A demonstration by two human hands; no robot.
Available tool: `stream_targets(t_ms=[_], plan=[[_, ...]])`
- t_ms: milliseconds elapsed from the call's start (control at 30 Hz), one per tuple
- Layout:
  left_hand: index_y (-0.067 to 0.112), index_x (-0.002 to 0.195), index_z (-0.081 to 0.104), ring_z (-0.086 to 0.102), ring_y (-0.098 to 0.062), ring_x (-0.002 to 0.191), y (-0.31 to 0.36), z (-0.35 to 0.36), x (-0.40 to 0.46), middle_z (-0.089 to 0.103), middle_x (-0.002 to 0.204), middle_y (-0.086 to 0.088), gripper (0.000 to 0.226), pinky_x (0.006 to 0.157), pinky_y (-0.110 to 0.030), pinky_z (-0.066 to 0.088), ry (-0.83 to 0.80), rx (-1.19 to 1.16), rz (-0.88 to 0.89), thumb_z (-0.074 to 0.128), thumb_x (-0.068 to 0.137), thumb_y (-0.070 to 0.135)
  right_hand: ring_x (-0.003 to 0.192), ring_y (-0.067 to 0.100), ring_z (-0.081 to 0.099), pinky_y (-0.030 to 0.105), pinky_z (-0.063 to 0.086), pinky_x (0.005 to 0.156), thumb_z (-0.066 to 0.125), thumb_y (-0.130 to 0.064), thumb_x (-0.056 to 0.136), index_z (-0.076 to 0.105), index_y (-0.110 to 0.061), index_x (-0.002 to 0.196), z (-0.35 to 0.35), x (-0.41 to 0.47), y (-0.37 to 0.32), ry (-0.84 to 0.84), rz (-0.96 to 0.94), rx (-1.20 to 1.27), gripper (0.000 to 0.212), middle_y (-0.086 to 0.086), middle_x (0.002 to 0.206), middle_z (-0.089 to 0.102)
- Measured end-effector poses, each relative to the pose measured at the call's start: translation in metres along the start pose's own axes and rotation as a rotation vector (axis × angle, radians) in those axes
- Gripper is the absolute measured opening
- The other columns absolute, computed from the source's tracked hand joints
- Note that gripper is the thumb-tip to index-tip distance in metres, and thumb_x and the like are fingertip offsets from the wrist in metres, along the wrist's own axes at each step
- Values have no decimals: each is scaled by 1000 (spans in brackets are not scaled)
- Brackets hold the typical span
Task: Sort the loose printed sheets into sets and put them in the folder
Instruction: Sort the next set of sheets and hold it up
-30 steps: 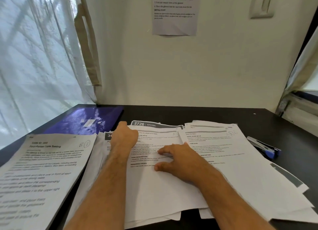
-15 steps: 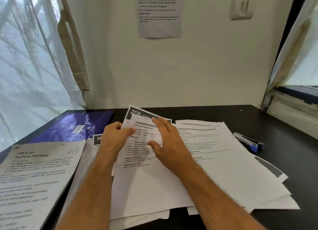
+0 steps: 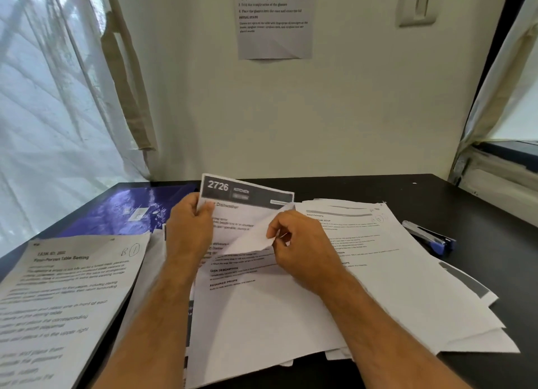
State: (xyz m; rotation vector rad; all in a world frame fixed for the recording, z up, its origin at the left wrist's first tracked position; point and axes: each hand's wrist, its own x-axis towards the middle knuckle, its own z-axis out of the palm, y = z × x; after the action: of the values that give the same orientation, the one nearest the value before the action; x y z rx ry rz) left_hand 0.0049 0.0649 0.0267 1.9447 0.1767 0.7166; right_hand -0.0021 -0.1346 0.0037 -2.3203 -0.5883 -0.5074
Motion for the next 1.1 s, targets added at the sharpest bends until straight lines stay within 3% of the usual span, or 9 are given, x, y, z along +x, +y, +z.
stream_targets(t_ms=[167,367,600,767,833,900,967,1033,1100], plan=[[27,100,64,69,-20,85,-6,-2,4,71,94,4,16,70,-35,56,87,-68,-122,51,101,19,91,11,57,3,46,75,66,-14,89,59,-25,89,-1,-3,-2,7,-69,3,13,-10,101,62],[23,91,70,69,-20,73,-5,-5,4,72,81,4,17,59,-30,50,122,-50,-166,54,98,23,91,12,58,6,49,82,71,-8,83,60,-19,88,-1,-3,1,82,-160,43,16,-17,97,56],[22,89,70,67,-17,76,2,-9,4,71,84,5,20,63,-31,51,289,-134,-193,51,93,18,79,8,57,8,47,69,84,-23,66,56,-15,81,-2,-4,10,357,-295,81,33,-4,89,64],[24,77,69,65,-16,72,7,-8,0,72,79,5,23,62,-30,50,287,-259,-173,53,93,18,79,4,53,3,44,72,81,-24,67,55,-15,83,-1,-4,10,445,-304,86,32,-4,89,63],[22,70,69,66,-14,65,11,-13,-2,71,69,7,26,58,-26,49,173,-333,-96,57,92,14,78,1,53,1,44,75,79,-22,73,57,-17,96,0,-4,8,410,-265,98,32,-5,94,63],[17,67,72,67,-20,63,14,-18,-4,72,68,-4,21,59,-30,52,-133,-379,44,63,86,12,85,0,57,0,45,79,78,-17,79,52,-26,121,-1,-4,4,306,-159,126,50,-10,99,59],[14,66,75,65,-23,63,17,-21,-7,70,68,-14,14,61,-31,50,-442,-314,157,66,74,21,94,5,59,10,51,85,78,-14,83,45,-29,140,-1,-2,3,207,-65,139,68,-10,107,59],[14,63,76,63,-17,61,19,-20,-10,69,64,-8,21,59,-23,50,-629,-281,151,67,70,31,99,9,58,21,54,90,78,-16,84,60,-22,132,0,1,6,188,-46,76,52,-6,113,60],[10,73,79,71,-18,71,20,-17,-11,75,75,-6,42,68,-24,56,-649,-285,52,65,81,49,92,9,56,13,52,78,83,-24,79,73,-17,106,0,0,9,202,-44,33,29,-8,109,53]])
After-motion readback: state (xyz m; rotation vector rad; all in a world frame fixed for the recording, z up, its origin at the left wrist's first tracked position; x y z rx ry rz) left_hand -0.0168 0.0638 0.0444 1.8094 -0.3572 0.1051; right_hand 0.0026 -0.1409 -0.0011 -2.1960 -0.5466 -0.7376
